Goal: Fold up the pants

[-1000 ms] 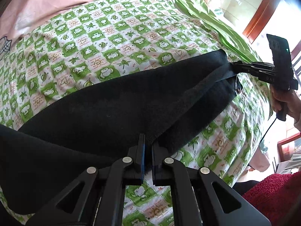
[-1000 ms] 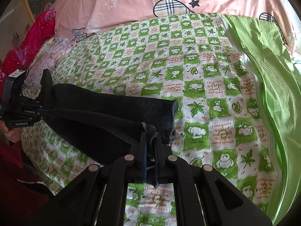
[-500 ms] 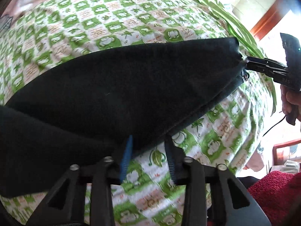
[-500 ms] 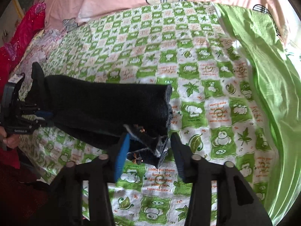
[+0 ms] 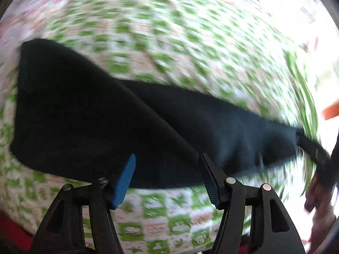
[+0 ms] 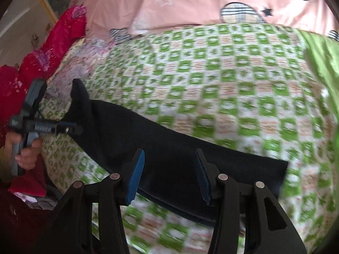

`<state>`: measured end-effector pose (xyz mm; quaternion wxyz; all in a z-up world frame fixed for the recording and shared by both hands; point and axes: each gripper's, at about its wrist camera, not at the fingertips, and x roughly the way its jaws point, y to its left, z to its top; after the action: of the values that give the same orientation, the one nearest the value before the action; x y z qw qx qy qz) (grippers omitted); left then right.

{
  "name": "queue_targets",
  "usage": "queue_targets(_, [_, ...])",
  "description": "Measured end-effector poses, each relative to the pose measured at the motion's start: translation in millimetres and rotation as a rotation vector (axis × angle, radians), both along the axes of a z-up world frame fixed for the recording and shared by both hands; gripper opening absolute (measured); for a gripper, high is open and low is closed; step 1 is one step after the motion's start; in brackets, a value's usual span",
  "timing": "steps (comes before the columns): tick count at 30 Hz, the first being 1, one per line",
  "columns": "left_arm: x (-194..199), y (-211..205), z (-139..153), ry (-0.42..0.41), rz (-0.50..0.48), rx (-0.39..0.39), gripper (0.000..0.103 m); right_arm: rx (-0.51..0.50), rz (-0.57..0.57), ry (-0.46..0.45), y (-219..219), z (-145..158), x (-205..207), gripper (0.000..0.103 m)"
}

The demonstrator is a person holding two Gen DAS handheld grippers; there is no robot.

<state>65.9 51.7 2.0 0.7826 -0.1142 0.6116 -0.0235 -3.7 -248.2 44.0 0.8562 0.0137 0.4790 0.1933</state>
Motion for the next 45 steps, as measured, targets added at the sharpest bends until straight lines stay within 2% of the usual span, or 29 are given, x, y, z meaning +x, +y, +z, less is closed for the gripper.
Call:
queue_targets(3, [26.8, 42.1, 5.6, 0.051, 0.151, 0.032, 0.064, 0.035, 0.075, 0.031, 37.4, -11.3, 12.5, 0.049])
queue_targets(5, [45.2, 70.5, 10.2, 0.075, 0.263, 0.024, 0.064, 0.032, 0.145, 0.047, 68.2, -19.5, 20.5, 0.049])
queue_targets(9, [71.0, 108.3, 18.0, 0.090, 0.388, 0.024, 0.064, 0.033, 0.271, 0.065, 122.6, -32.7, 32.7, 0.049])
queue_targets(15, [94.2, 135.4, 13.9, 0.126, 0.464, 0.051, 0.065, 0.029, 0.375, 0.095, 174.2, -52.3, 48.1, 0.049])
queue_targets(19, [101.5, 141.8, 5.9, 0.143, 0.484, 0.073, 0.065, 0.016, 0.407, 0.118, 192.3, -64.3, 57.8, 0.049])
queue_targets(25, [101.3, 152.9, -1.4, 0.150, 0.513, 0.047, 0.065, 0.017, 0.422, 0.145, 203.4, -72.6, 69.3, 0.049])
queue_targets(26, [101.3, 154.2, -1.7, 0.147, 0.514, 0.047, 0.064, 0.013, 0.427, 0.143, 204.9, -73.4, 69.8, 0.047])
queue_targets(27, [99.6, 156.5, -1.9, 0.146, 0.512, 0.050, 0.058, 0.007, 0.436, 0.141, 207.0, -74.6, 69.9, 0.044])
queue_targets(28, [99.1, 157.4, -2.3, 0.145, 0.507, 0.049, 0.054, -0.003, 0.446, 0.142, 208.9, -75.6, 69.9, 0.033])
queue_targets(29, [97.1, 158.7, -2.7, 0.142, 0.504, 0.042, 0.041, -0.014, 0.459, 0.149, 211.4, -77.5, 69.7, 0.021])
queue_targets(30, [93.4, 158.3, -2.8, 0.139, 0.503, 0.035, 0.025, -0.018, 0.469, 0.152, 213.4, -78.8, 69.0, 0.016])
queue_targets(31, [91.8, 157.6, -5.3, 0.139, 0.502, 0.022, 0.019, -0.022, 0.477, 0.151, 214.9, -79.0, 68.1, 0.010])
queue_targets(33, [85.2, 155.6, -6.2, 0.119, 0.499, 0.005, 0.010, -0.029, 0.495, 0.134, 217.6, -76.6, 64.5, 0.007])
queue_targets(37, [60.0, 155.2, 6.6, 0.043, 0.482, 0.005, 0.007, -0.024, 0.527, 0.107, 220.7, -65.0, 57.4, 0.006])
queue_targets(39, [46.7, 156.8, 11.5, 0.030, 0.484, 0.008, 0.006, -0.023, 0.543, 0.093, 222.4, -59.0, 52.3, 0.006])
queue_targets(45, [0.5, 171.3, 17.8, -0.029, 0.536, -0.062, 0.005, -0.046, 0.589, 0.065, 231.0, -49.0, 36.0, 0.006])
